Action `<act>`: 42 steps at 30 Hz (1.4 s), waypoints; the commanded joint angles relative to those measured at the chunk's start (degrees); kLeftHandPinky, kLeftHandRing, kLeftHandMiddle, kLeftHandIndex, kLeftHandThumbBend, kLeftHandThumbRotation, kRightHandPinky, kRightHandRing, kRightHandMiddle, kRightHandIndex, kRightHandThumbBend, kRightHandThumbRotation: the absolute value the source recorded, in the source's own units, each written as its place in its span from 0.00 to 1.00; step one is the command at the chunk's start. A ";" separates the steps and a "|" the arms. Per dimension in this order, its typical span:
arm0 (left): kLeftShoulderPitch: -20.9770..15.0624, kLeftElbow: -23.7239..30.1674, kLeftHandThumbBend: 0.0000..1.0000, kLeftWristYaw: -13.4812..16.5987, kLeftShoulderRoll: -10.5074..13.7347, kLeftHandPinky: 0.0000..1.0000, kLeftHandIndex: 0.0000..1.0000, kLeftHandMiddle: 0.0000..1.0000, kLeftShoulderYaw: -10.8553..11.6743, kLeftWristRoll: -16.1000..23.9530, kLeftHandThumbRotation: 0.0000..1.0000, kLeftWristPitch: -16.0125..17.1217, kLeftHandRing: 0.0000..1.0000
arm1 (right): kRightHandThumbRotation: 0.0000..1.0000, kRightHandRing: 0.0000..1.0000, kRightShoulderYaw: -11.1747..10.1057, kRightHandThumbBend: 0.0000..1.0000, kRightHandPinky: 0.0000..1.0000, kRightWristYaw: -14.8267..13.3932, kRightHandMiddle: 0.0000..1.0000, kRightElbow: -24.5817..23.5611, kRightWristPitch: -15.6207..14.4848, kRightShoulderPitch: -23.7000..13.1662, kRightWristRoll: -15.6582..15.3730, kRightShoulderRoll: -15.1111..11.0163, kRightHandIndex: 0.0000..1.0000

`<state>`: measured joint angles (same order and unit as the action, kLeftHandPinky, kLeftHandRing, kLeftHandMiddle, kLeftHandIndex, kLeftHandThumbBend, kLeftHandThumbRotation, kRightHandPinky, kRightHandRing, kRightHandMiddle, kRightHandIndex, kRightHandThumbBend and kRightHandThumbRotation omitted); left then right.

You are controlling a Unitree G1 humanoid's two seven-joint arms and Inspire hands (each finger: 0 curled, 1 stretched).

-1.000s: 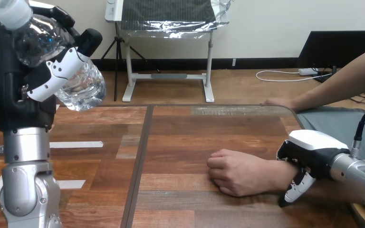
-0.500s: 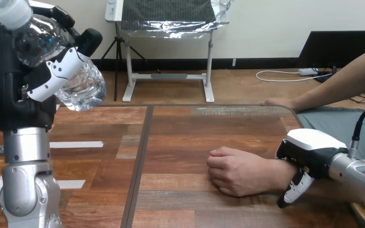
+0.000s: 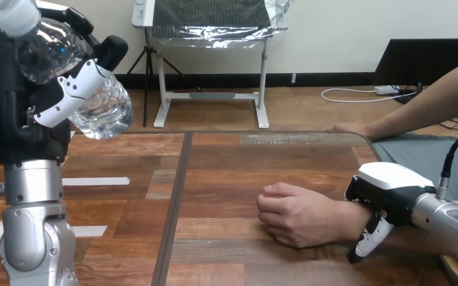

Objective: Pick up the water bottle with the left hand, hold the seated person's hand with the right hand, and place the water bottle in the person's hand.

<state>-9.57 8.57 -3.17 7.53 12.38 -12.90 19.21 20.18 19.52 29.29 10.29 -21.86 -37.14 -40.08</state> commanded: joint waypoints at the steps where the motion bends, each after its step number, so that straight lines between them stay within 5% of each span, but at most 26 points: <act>1: -3.03 1.60 0.56 -0.44 0.42 0.19 0.39 0.32 0.18 -0.26 0.00 0.84 0.25 | 0.05 0.15 2.22 0.84 0.09 3.79 0.23 0.33 -1.43 5.45 1.54 2.45 0.26; 20: -2.88 0.87 0.57 0.39 -0.35 0.20 0.39 0.32 -0.34 0.56 0.00 0.15 0.25 | 0.10 0.21 -2.99 0.80 0.14 9.18 0.29 -8.19 -4.67 5.34 6.11 -0.13 0.32; 42: -3.53 -1.21 0.58 -0.08 -0.64 0.21 0.39 0.33 -0.86 0.70 0.00 0.52 0.26 | 0.10 0.24 -6.94 0.79 0.18 12.20 0.32 -10.56 -4.11 2.65 10.23 -3.15 0.34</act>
<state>-9.57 7.91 -3.01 6.94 11.98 -12.78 19.12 14.19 31.20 18.95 6.11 -18.09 -28.49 -43.31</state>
